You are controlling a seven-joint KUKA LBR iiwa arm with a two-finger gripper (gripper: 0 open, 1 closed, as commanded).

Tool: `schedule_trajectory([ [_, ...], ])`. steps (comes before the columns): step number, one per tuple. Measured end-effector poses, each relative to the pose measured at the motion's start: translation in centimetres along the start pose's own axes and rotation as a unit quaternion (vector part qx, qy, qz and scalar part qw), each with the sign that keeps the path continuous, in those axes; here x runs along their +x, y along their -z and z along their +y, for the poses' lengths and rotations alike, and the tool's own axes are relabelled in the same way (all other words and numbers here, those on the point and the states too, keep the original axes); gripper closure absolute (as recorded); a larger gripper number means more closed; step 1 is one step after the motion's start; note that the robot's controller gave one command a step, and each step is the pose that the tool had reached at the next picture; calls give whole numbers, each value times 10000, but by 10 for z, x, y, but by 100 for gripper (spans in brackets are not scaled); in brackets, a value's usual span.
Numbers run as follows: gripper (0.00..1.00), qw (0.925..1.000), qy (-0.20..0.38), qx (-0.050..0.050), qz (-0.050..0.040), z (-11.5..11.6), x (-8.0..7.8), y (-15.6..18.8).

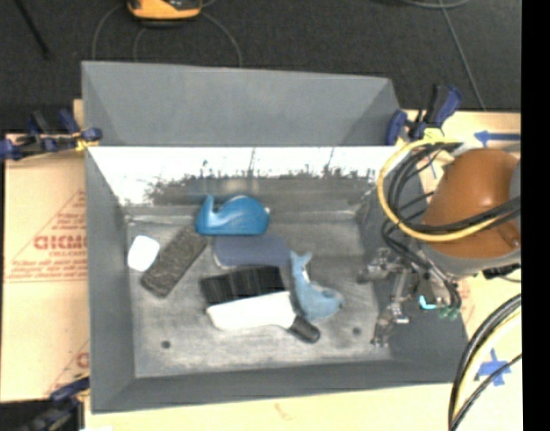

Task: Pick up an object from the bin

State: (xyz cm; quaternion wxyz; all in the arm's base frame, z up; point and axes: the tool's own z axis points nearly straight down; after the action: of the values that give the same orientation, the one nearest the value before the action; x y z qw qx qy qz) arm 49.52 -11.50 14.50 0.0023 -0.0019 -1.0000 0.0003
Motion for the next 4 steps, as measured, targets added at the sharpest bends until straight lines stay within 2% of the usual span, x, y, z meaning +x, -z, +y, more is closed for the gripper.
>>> schedule_trajectory([
  [1,0,10000,20,8,-37,0,-2,4],
  [2,0,9986,-523,-3,-58,44,-5,-45],
  [3,0,9926,-1211,-8,-10,84,-11,-40],
  [4,0,9821,-1885,-14,-42,99,1,-38],
])
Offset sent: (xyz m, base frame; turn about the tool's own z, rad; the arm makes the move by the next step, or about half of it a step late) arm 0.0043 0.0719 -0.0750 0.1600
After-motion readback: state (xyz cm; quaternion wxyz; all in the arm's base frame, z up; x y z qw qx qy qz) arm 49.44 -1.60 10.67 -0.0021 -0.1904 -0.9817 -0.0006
